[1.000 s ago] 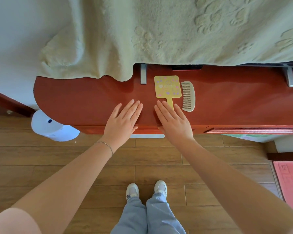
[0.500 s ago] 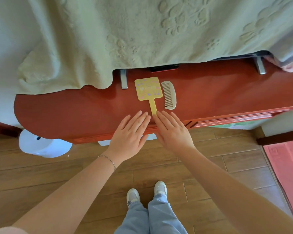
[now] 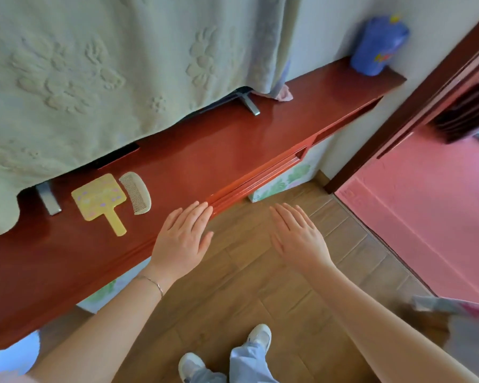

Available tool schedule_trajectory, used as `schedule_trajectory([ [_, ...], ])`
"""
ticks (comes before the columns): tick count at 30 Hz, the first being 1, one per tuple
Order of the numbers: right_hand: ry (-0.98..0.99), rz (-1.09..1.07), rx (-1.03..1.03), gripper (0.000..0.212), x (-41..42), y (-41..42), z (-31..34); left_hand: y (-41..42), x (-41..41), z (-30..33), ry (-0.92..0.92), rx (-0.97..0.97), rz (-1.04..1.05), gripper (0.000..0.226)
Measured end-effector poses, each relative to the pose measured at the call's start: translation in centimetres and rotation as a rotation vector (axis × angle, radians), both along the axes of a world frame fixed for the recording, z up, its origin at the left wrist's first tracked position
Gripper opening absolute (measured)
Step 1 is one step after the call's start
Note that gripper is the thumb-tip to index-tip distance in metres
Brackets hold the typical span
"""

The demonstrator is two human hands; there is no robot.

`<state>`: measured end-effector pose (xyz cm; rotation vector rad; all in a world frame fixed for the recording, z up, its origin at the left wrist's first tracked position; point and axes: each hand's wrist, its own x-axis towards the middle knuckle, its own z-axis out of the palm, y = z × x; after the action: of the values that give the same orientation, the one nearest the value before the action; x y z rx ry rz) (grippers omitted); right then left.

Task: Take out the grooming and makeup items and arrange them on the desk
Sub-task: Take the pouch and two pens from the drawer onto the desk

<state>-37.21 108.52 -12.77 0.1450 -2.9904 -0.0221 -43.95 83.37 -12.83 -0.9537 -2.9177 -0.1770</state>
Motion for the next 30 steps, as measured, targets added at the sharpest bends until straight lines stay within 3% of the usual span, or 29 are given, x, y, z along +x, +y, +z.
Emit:
schedule_trajectory([
  [6, -0.058, -0.090, 0.013, 0.050, 0.7, 6.7, -0.7, 5.0, -1.0, -0.2, 0.003, -0.015, 0.024, 0.050],
  [13, -0.086, -0.005, 0.044, 0.052, -2.1, 11.6, -0.7, 8.1, -2.1, -0.4, -0.006, -0.018, 0.136, 0.050],
  [21, -0.028, 0.114, 0.012, 0.049, -8.7, 12.8, -1.0, 9.9, -5.0, -1.5, -0.005, -0.005, 0.220, 0.049],
  [30, -0.135, 0.306, 0.049, 0.054, -19.7, 12.6, -0.9, 10.4, -9.2, -3.3, -0.039, 0.030, 0.402, 0.048],
])
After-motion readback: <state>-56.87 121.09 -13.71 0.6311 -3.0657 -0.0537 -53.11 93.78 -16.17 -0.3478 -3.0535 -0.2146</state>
